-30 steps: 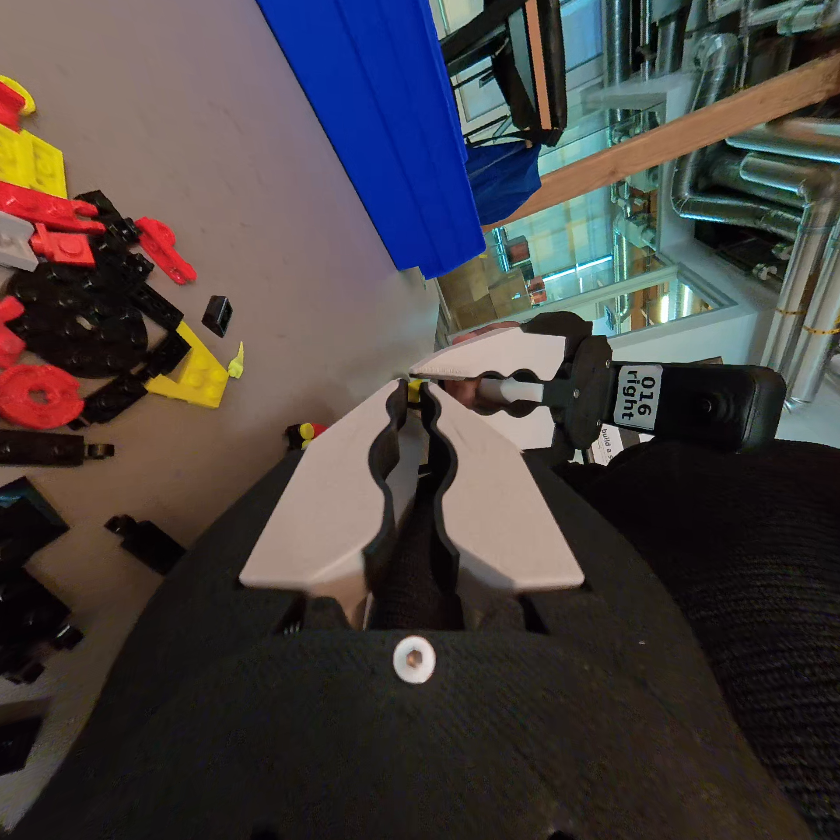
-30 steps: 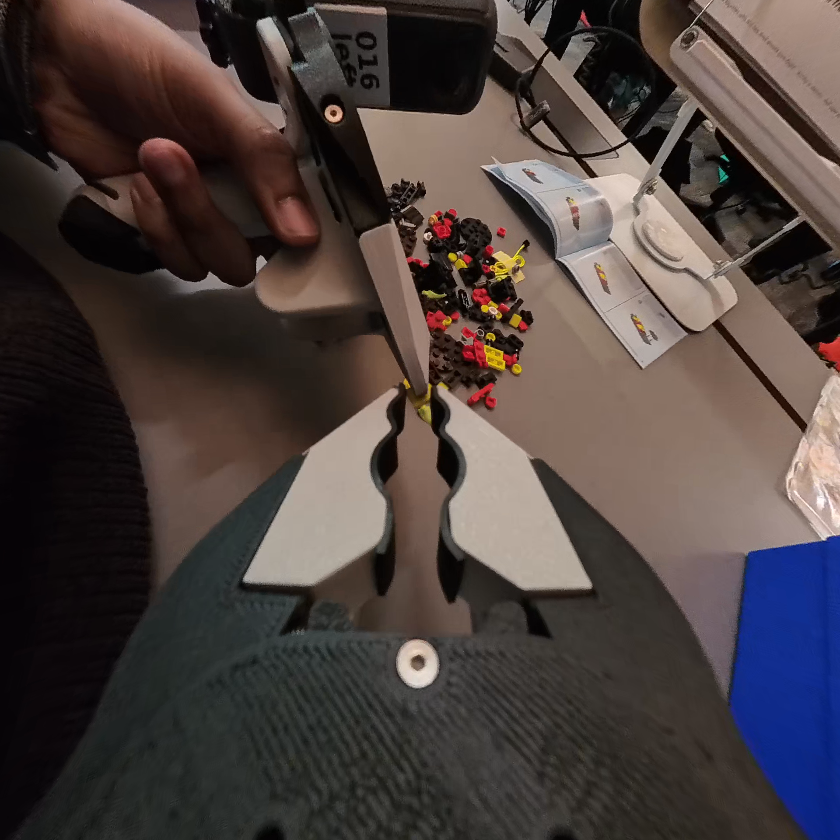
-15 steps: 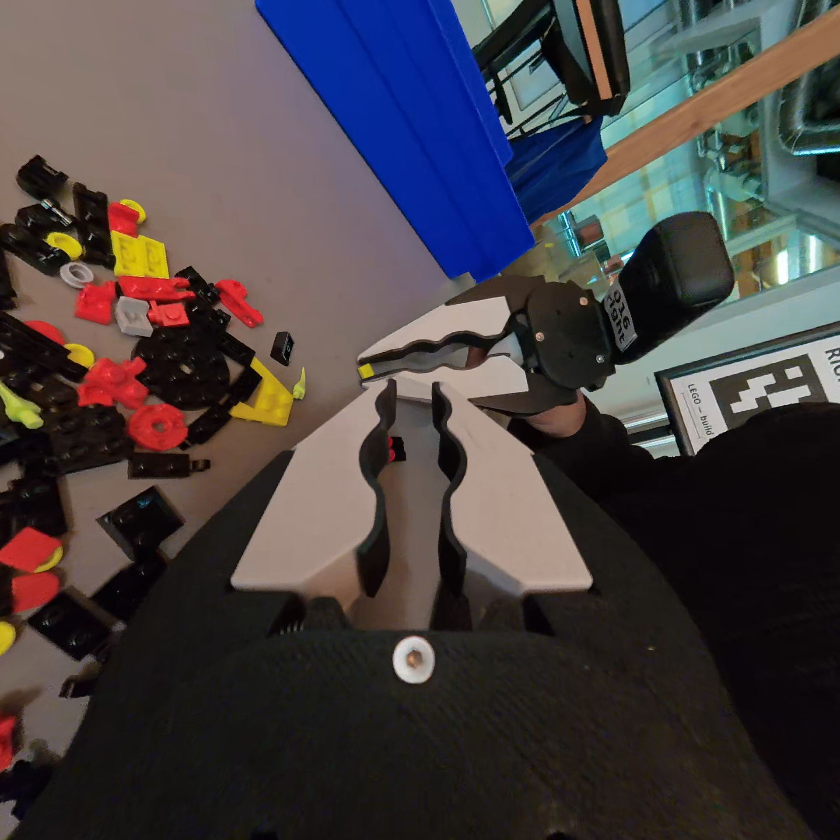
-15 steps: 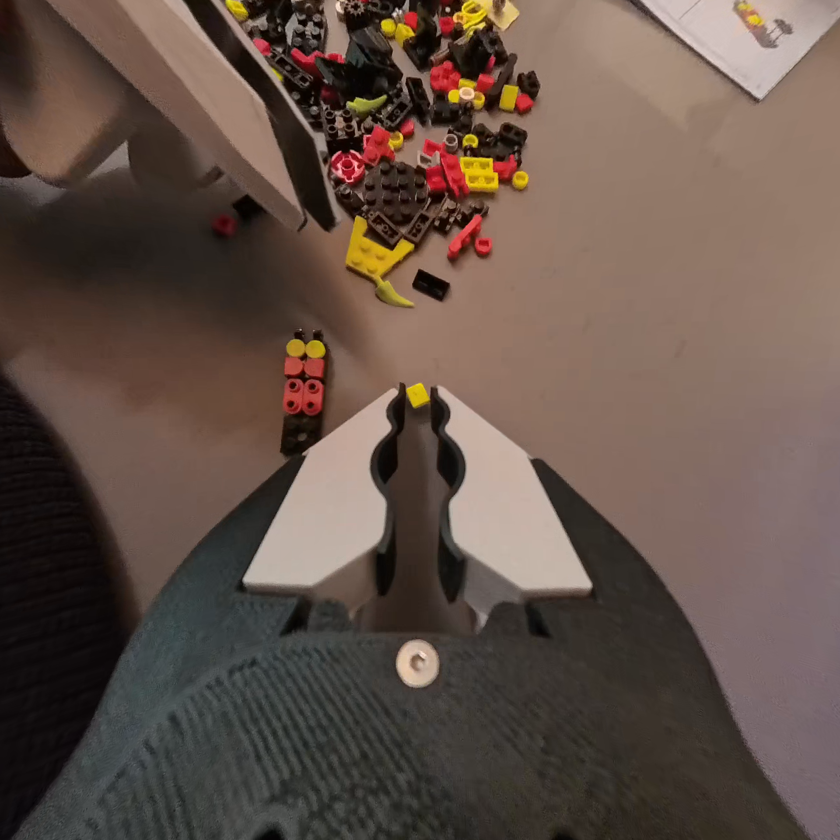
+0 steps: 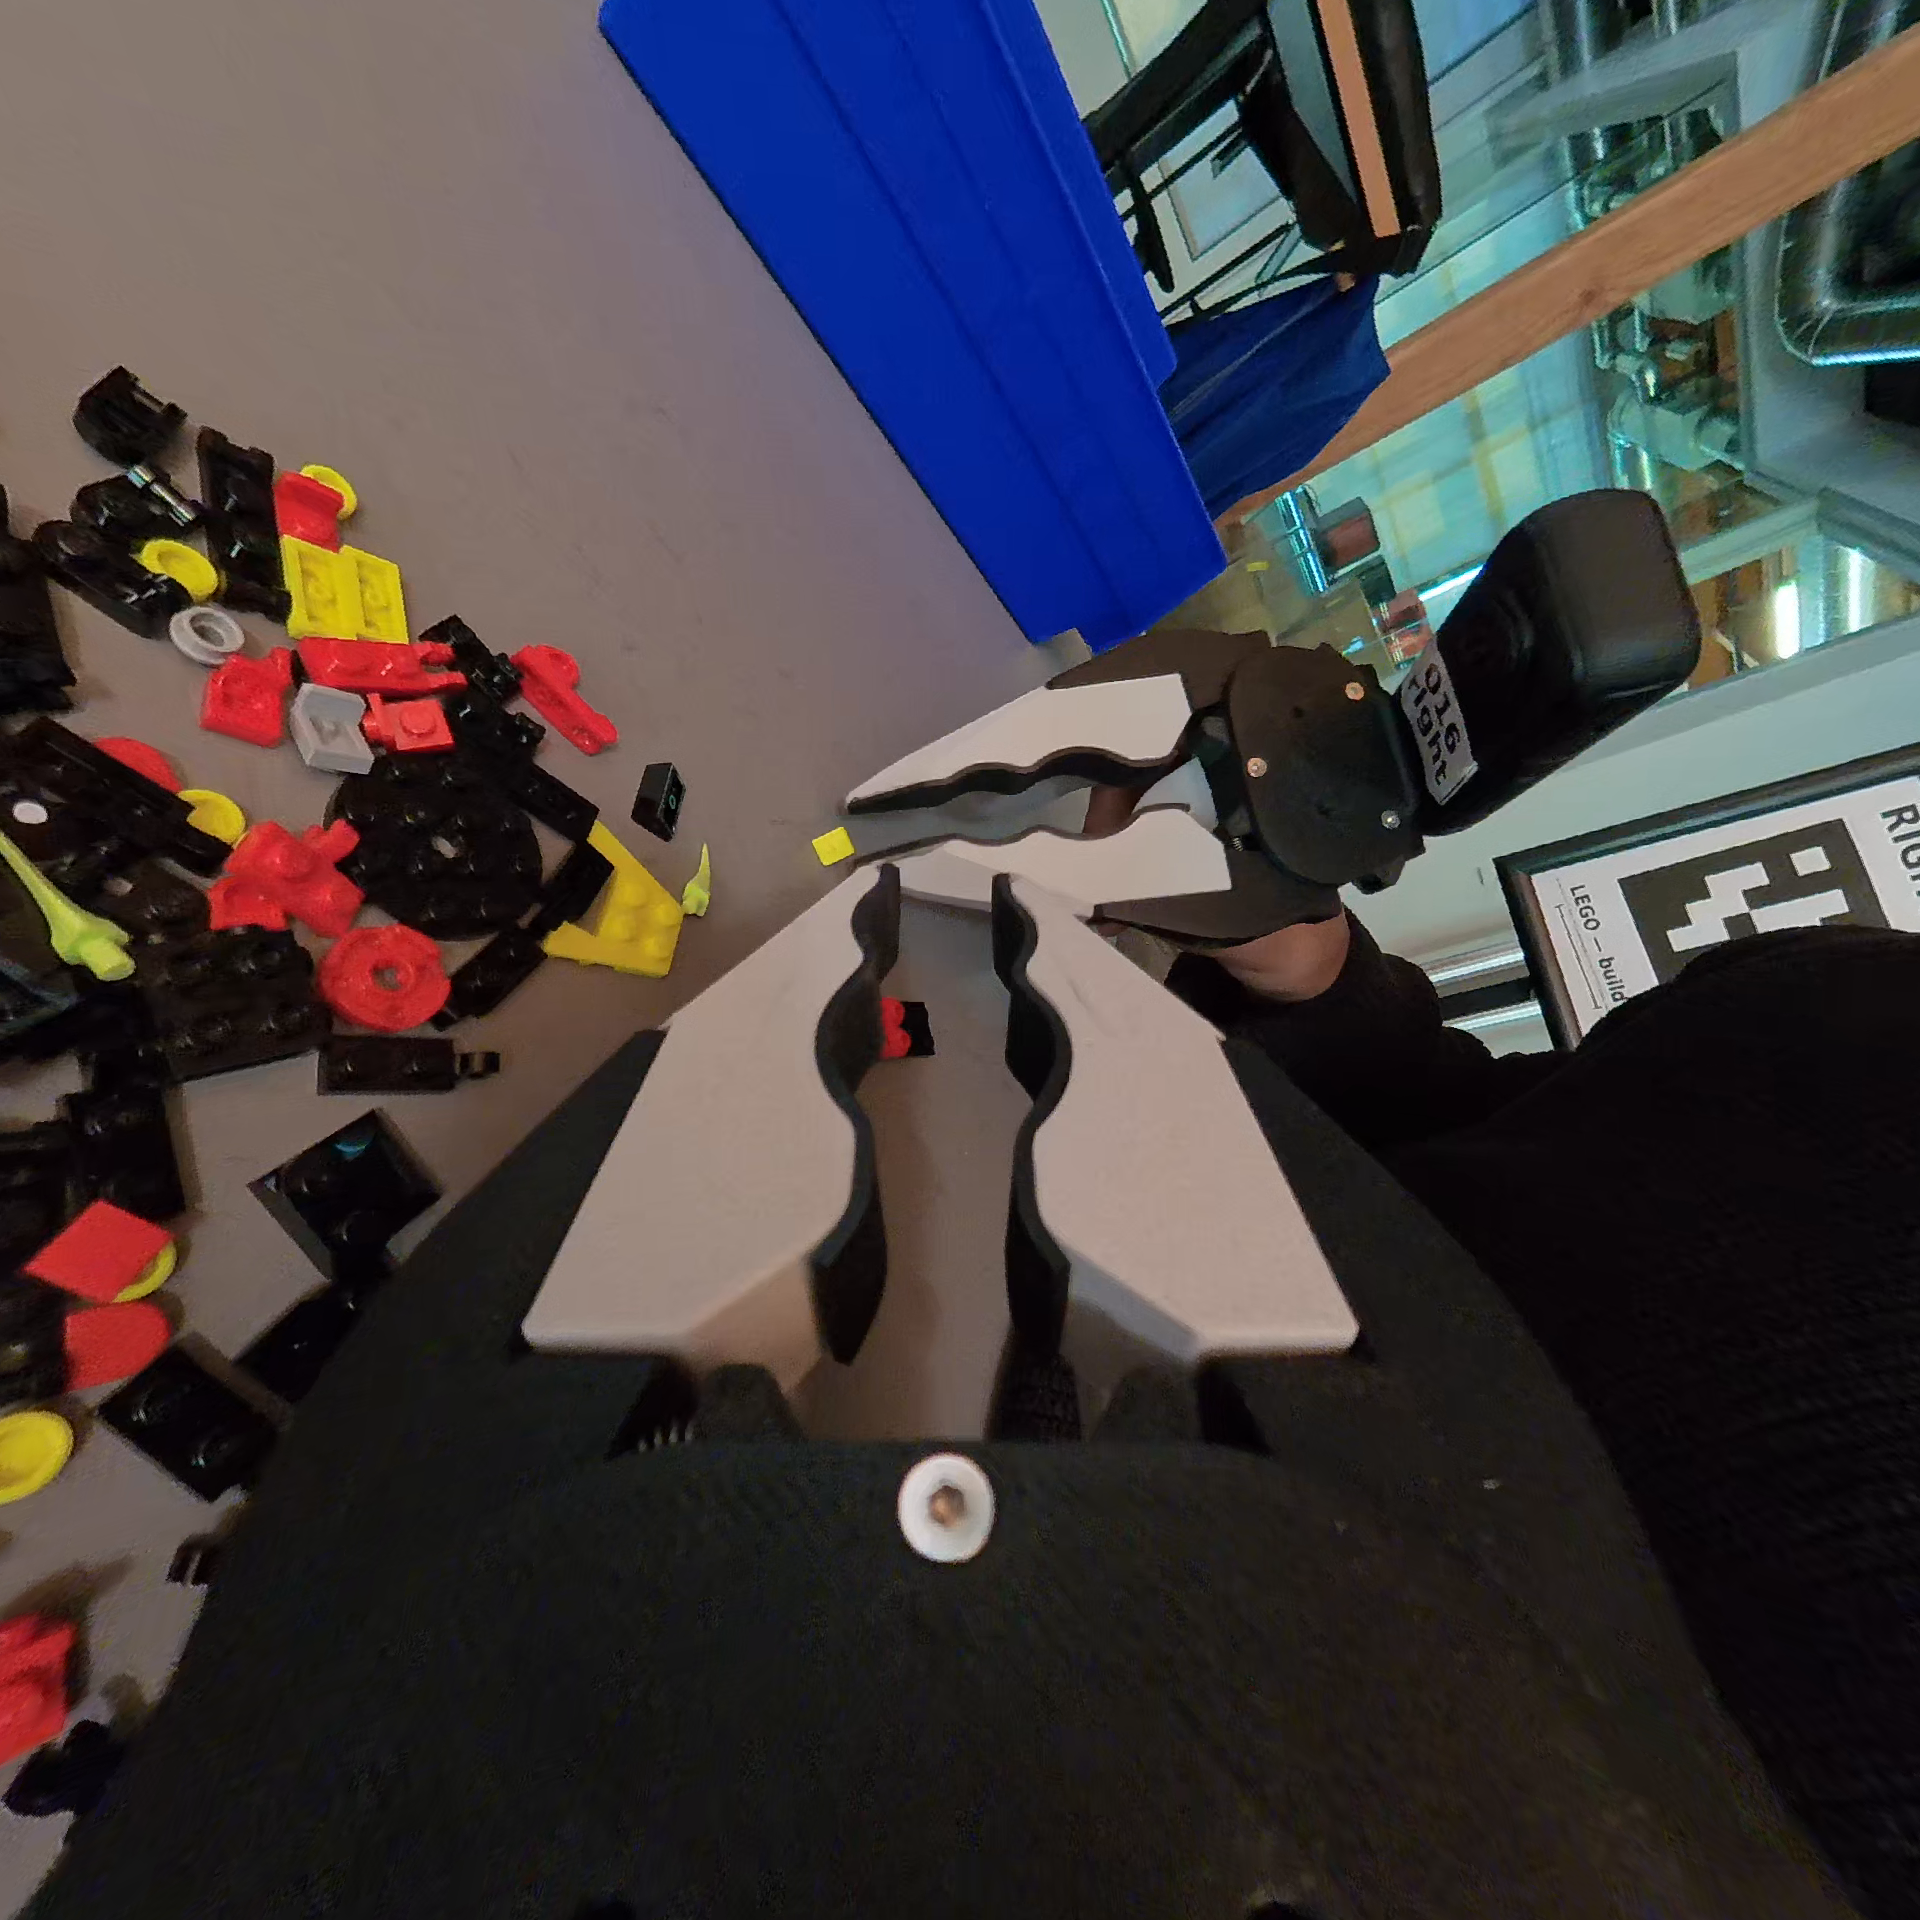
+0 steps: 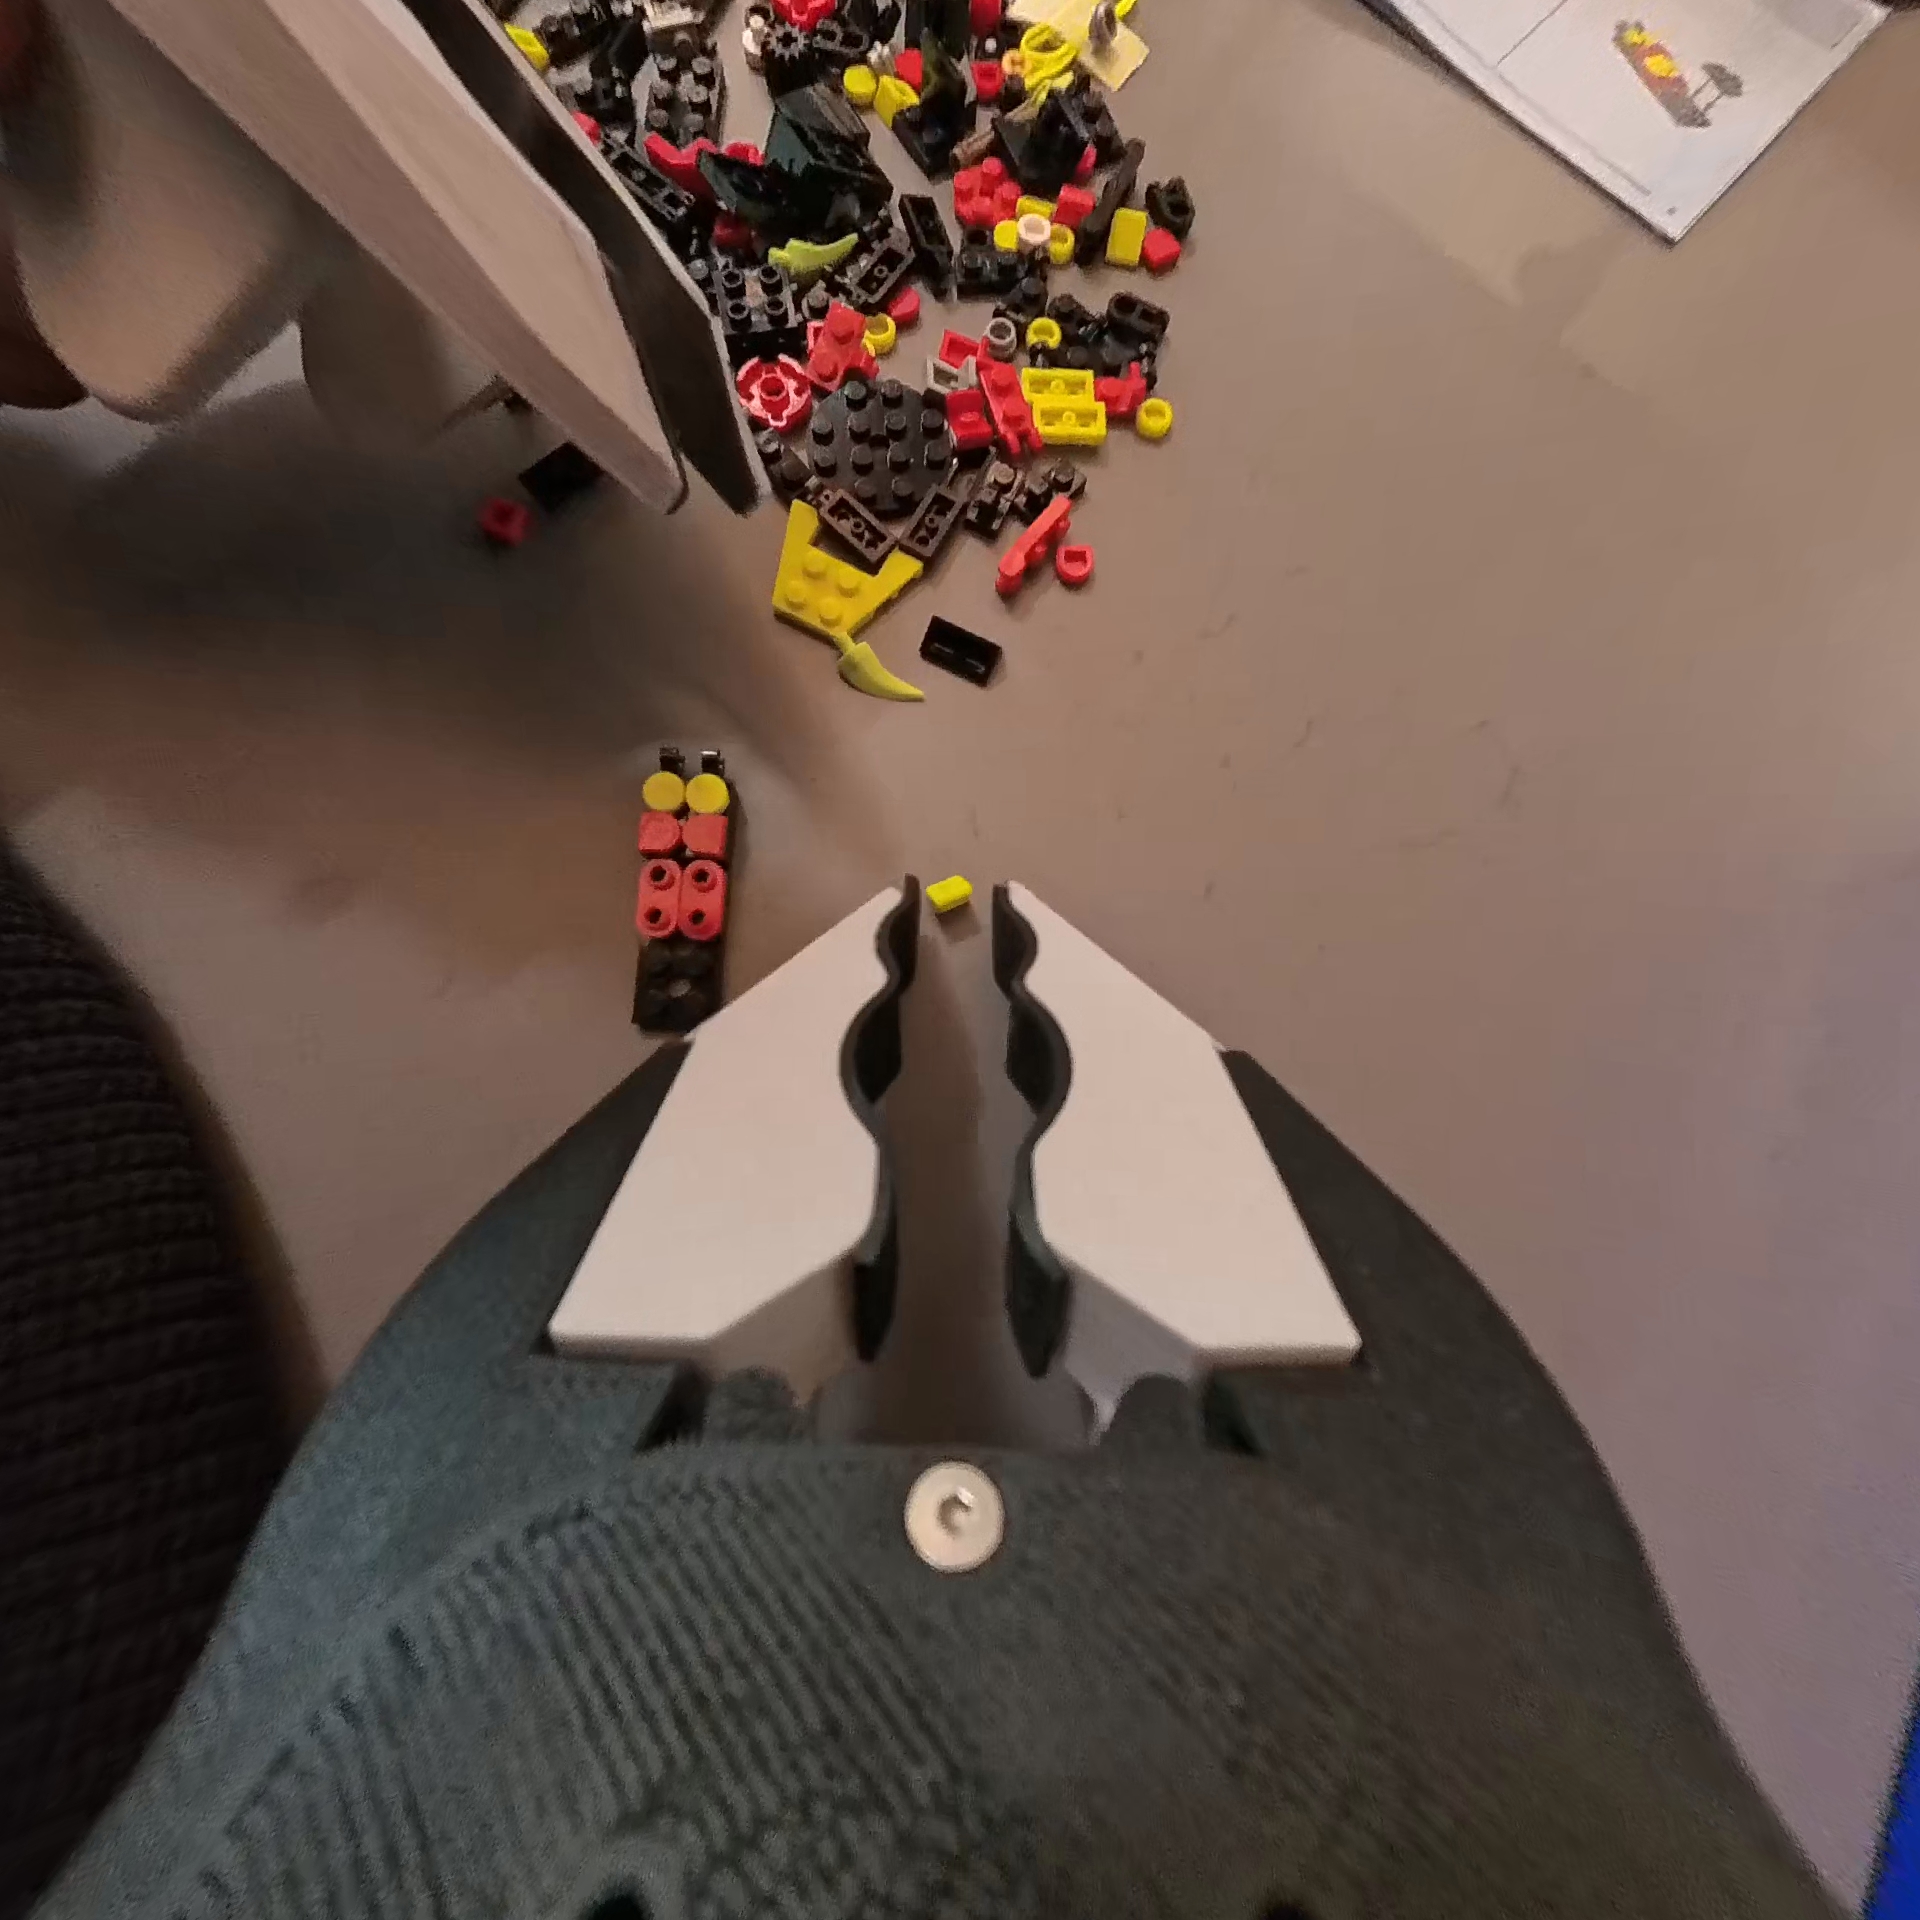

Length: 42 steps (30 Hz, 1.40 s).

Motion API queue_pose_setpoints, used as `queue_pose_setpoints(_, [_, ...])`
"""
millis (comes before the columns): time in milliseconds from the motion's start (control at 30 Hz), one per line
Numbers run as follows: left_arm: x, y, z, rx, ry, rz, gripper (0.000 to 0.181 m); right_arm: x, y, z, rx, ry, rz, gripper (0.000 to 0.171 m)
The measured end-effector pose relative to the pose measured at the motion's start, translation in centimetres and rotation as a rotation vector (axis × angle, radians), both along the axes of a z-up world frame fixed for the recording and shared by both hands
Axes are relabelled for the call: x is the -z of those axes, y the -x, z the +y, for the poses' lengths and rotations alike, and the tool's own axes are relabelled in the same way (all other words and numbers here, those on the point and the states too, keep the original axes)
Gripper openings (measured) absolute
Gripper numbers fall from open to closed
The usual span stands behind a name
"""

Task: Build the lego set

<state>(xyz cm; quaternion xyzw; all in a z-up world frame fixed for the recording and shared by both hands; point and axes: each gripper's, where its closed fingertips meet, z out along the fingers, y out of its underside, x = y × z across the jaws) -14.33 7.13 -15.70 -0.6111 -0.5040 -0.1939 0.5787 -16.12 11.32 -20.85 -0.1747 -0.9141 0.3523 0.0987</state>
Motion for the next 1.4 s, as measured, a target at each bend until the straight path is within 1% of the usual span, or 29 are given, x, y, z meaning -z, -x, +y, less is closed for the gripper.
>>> queue_pose_setpoints(133, [0.0,0.0,0.1,0.004,-0.002,-0.001,0.016,-0.7,0.2,-0.2,0.014,0.042,-0.001,0.006])
queue_pose_setpoints(267, [0.0,-0.1,0.1,0.008,-0.002,-0.002,0.015,-0.1,0.4,0.0,0.038,0.023,-0.018,0.000])
queue_pose_setpoints(433, [0.1,-0.1,0.1,0.009,-0.004,-0.004,0.015,0.7,0.6,0.9,0.069,-0.010,-0.065,0.000])
queue_pose_setpoints(633, [0.1,-0.2,0.2,0.016,-0.007,-0.009,0.015,-0.7,0.4,-0.2,0.049,0.073,-0.058,0.000])
queue_pose_setpoints(767, [0.2,-0.4,0.4,0.027,-0.010,-0.014,0.015,0.0,0.4,0.1,0.052,0.021,-0.049,0.000])
queue_pose_setpoints(867, [0.2,-0.4,0.4,0.028,-0.008,-0.013,0.015,0.8,0.3,0.8,0.064,-0.015,-0.082,0.000])
queue_pose_setpoints(1067, [0.2,-0.4,0.4,0.030,-0.011,-0.016,0.015,-0.6,0.4,0.0,0.064,0.064,-0.075,0.002])
queue_pose_setpoints(1167, [0.2,-0.5,0.5,0.033,-0.009,-0.015,0.015,0.0,0.2,-0.1,0.071,0.049,-0.099,0.005])
queue_pose_setpoints(1400, [0.2,-0.5,0.5,0.034,-0.010,-0.018,0.015,0.8,0.3,0.8,0.088,0.008,-0.123,0.002])
